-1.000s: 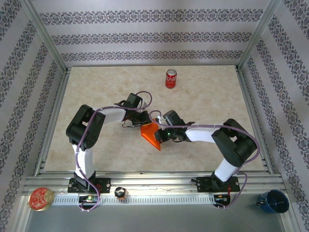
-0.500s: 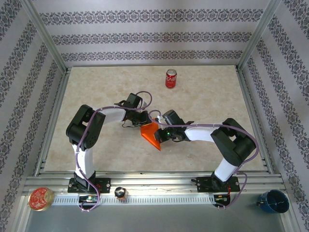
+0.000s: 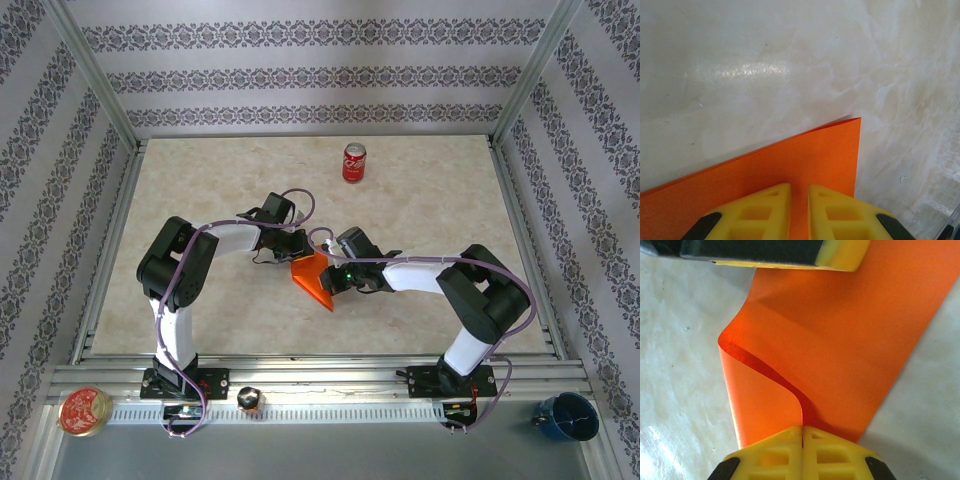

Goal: Fold a paper plane with a square sheet of paper (pick it up from the middle)
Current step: Third fold the triangle at the center of the table.

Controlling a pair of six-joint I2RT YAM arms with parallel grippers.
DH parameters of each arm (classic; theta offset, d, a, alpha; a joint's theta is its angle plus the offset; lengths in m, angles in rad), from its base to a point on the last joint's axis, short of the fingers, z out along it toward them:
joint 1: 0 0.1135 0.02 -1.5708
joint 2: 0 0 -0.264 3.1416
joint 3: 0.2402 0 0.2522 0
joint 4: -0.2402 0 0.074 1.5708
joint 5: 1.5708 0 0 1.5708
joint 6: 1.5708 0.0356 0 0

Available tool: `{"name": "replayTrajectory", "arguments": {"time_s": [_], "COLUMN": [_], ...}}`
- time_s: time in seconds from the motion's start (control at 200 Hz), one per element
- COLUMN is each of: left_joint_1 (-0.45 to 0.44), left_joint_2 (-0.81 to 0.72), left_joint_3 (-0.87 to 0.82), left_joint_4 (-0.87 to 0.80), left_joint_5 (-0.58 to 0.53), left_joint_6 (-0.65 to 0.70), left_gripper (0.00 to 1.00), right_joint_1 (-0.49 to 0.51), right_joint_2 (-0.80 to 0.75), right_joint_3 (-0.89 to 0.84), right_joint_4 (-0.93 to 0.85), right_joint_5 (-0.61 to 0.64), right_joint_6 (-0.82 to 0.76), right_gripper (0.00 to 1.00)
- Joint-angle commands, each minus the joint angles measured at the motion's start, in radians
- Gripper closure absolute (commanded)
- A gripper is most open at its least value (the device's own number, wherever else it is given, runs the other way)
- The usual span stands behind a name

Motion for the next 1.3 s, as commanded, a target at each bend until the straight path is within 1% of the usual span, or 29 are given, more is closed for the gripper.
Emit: {"name": "replayTrajectory", "arguments": {"time_s": [0.0,0.615,1.024,1.294], "left_joint_1": [0.005,0.004,0.005,0.005], "left_joint_2": [-0.003,-0.004,-0.008,-0.008], "left_joint_3": [-0.017,-0.020,-0.018,-0.022], "left_joint_4": [-0.057,-0.052,-0.053,-0.050], "left_joint_5": [-0.025,-0.020,-0.022,-0.022], "left_joint_6": [0.011,0.006,0.007,0.004], "left_gripper": [0.83,0.83,0.83,0.83], "right_joint_1": [-0.008,-0.010,-0.011,-0.011], "right_joint_2": [0.013,0.036,0.004,0.036], "right_joint_3": [0.023,0.026,0.017,0.019], "right_joint_4": [-0.017,-0.018,-0.026,-0.020], "right_joint_5": [0.016,0.013,0.025,0.012], "right_joint_6": [0.002,0.006,0.004,0.007], "right_gripper": [1.00,1.00,1.00,1.00]}}
